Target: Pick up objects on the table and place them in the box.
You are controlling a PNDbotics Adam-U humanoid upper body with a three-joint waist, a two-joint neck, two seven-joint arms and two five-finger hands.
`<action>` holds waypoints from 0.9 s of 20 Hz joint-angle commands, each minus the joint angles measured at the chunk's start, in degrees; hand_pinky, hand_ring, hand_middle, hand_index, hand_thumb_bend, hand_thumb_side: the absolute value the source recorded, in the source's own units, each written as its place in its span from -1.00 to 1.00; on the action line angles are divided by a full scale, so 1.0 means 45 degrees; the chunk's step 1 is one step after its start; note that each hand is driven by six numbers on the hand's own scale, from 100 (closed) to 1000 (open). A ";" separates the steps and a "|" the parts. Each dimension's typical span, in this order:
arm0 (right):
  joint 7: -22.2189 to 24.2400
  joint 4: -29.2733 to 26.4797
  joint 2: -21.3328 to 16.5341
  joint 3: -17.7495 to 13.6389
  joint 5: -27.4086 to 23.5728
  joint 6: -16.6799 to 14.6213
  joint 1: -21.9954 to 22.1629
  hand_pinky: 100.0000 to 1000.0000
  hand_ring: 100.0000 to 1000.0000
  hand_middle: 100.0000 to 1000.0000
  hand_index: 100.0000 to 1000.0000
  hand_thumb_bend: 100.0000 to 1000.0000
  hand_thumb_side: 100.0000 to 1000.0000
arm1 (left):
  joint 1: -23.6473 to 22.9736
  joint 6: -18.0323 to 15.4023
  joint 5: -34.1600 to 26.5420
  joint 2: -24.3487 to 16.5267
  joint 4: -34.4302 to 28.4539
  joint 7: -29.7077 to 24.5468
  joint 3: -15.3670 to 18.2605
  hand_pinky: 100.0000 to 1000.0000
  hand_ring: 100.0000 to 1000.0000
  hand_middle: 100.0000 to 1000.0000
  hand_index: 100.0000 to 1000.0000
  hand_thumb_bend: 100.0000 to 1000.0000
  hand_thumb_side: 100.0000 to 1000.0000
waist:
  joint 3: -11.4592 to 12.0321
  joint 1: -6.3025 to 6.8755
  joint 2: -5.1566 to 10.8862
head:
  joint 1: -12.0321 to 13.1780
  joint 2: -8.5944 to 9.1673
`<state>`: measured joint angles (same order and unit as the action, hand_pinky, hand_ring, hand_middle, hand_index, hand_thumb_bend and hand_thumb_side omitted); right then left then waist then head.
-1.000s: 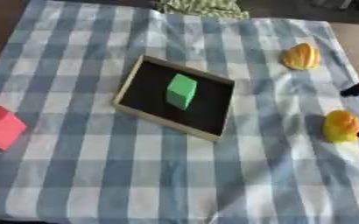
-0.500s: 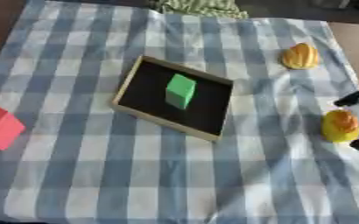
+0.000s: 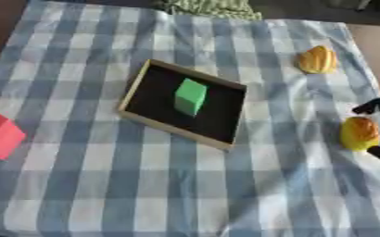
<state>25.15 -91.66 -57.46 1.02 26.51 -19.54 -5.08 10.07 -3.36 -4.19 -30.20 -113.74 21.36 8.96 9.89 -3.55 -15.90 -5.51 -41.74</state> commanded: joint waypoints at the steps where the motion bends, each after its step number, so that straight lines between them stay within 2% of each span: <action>1: -0.0337 0.0225 -0.0267 -0.0005 0.0336 0.0136 -0.0198 0.74 0.66 0.63 0.87 -0.60 -0.41 | 0.0107 0.0005 -0.0016 -0.0187 -0.0190 -0.0032 0.0036 0.99 0.49 0.31 0.64 -1.00 0.14 | 0.0003 0.0087 0.0157 | -0.0052 0.0159; 4: -0.0443 0.0510 -0.0201 0.0159 0.0531 0.0190 -0.0310 0.72 0.63 0.59 0.84 -0.56 -0.45 | 0.0101 0.0020 -0.0009 -0.0161 -0.0190 -0.0055 0.0022 0.99 0.49 0.31 0.64 -1.00 0.14 | 0.0018 0.0101 0.0126 | -0.0067 0.0165; 10: -0.0160 0.1072 -0.0100 0.0419 0.0891 0.0156 -0.0420 0.71 0.63 0.60 0.84 -0.50 -0.32 | 0.0092 0.0003 -0.0003 -0.0129 -0.0190 -0.0053 0.0032 0.99 0.49 0.31 0.64 -1.00 0.14 | 0.0040 0.0119 0.0088 | -0.0064 0.0121; 15: -0.0125 0.1279 -0.0007 0.0457 0.0967 0.0135 -0.0557 0.71 0.62 0.57 0.82 -0.56 -0.36 | 0.0095 -0.0009 -0.0017 -0.0113 -0.0190 -0.0040 0.0033 0.99 0.49 0.31 0.64 -1.00 0.14 | 0.0037 0.0125 0.0099 | -0.0076 0.0146; 17: -0.0200 0.1285 0.0043 0.0483 0.0894 0.0140 -0.0611 0.70 0.59 0.50 0.77 -0.66 -0.44 | 0.0096 -0.0016 -0.0025 -0.0111 -0.0190 -0.0028 0.0035 0.99 0.49 0.31 0.64 -1.00 0.14 | 0.0037 0.0127 0.0108 | -0.0082 0.0159; 18: -0.0292 0.1272 0.0069 0.0477 0.0826 0.0159 -0.0634 0.67 0.52 0.38 0.68 -0.80 -0.64 | 0.0093 -0.0018 -0.0027 -0.0111 -0.0190 -0.0024 0.0036 0.99 0.49 0.31 0.64 -1.00 0.14 | 0.0036 0.0128 0.0114 | -0.0079 0.0154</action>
<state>24.05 -85.93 -55.77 3.58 30.46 -18.83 -7.56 10.07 -3.30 -4.20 -29.74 -113.74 21.25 8.94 10.04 -3.54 -15.91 -5.74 -41.73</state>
